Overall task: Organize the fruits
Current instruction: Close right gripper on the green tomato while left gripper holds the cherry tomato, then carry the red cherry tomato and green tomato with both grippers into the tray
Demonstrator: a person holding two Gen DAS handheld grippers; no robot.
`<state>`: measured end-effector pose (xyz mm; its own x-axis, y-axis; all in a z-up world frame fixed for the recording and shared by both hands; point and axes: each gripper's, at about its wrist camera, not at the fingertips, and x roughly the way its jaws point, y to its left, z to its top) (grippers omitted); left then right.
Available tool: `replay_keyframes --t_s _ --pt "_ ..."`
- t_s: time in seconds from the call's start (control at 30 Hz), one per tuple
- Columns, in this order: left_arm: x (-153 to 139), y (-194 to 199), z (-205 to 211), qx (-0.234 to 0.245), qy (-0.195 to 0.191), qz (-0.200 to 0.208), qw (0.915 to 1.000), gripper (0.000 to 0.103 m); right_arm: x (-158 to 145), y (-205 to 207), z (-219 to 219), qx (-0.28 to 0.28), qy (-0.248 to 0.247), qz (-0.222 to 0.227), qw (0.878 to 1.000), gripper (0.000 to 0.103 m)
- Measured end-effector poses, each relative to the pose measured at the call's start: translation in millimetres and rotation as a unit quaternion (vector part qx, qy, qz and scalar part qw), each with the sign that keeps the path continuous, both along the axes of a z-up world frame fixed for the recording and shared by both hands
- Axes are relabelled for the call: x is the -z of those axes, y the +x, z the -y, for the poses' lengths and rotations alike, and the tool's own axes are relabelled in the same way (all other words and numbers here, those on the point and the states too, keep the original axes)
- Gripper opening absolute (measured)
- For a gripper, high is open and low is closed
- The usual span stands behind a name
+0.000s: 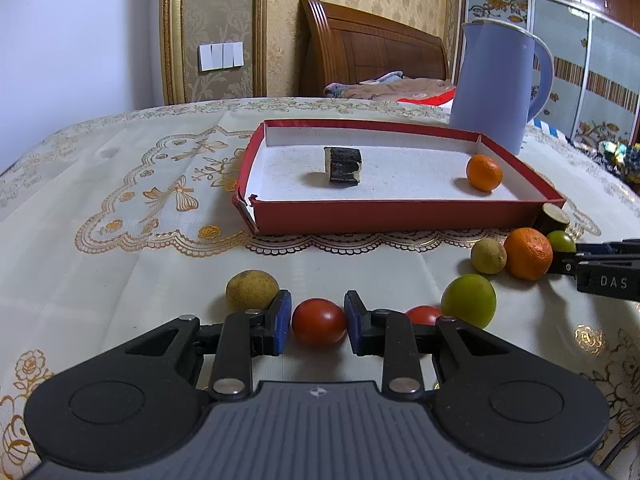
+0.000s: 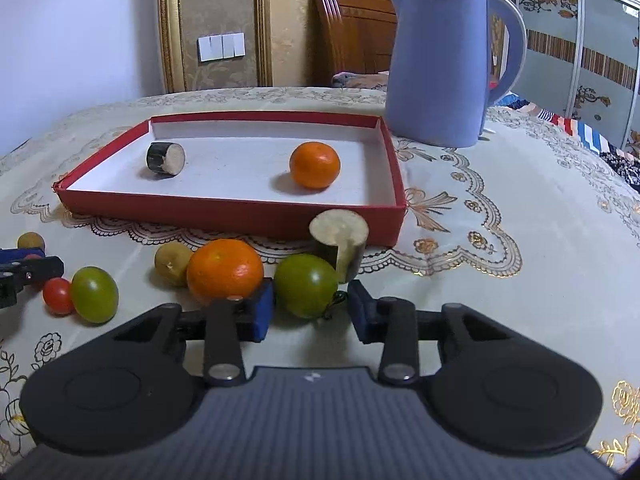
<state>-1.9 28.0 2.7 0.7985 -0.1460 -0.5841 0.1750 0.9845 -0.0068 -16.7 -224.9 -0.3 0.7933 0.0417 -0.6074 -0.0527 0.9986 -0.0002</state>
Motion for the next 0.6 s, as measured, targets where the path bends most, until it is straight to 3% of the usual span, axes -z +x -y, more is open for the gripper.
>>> replay_keyframes --t_s 0.6 --pt "1.1 -0.4 6.4 0.0 0.019 0.002 0.9998 0.028 -0.1 -1.0 -1.1 0.007 0.007 0.006 1.0 0.033"
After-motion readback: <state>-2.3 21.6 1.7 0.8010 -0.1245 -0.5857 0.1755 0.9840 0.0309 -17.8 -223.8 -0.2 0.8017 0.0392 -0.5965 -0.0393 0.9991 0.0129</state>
